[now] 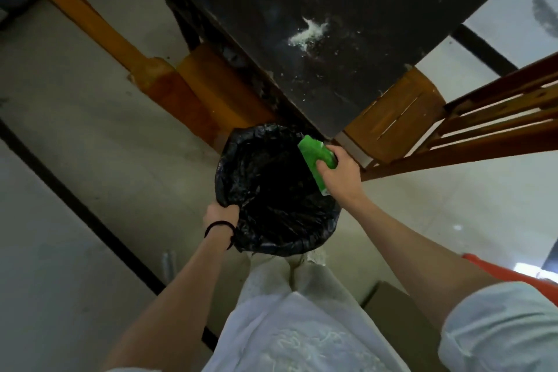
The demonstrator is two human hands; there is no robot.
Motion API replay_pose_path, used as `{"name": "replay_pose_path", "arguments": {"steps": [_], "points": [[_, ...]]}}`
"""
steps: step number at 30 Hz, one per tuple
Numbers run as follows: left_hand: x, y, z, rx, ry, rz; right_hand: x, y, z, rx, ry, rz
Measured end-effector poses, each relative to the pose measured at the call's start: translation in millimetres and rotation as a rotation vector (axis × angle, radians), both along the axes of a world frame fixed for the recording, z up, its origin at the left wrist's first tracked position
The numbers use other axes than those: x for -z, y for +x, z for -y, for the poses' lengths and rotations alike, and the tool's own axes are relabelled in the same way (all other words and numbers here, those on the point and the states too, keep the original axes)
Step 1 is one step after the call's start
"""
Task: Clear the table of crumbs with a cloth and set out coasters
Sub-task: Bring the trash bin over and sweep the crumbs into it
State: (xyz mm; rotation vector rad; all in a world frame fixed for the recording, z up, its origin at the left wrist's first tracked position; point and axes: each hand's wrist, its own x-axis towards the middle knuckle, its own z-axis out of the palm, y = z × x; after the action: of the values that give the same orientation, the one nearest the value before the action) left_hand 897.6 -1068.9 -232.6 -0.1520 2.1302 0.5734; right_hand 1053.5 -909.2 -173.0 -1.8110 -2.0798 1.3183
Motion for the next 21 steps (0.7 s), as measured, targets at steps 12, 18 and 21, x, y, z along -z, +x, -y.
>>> {"name": "replay_pose_path", "arguments": {"steps": [12, 18, 21], "points": [[-3, -19, -25, -0.072, -0.098, -0.217, -14, -58, -90, -0.109, 0.231, -0.085], [14, -28, -39, -0.083, -0.223, -0.209, -5, -98, -171, 0.037, 0.498, 0.125], [25, -33, -46, -0.063, -0.274, -0.205, 2, -120, -213, 0.088, 0.542, 0.241]]}}
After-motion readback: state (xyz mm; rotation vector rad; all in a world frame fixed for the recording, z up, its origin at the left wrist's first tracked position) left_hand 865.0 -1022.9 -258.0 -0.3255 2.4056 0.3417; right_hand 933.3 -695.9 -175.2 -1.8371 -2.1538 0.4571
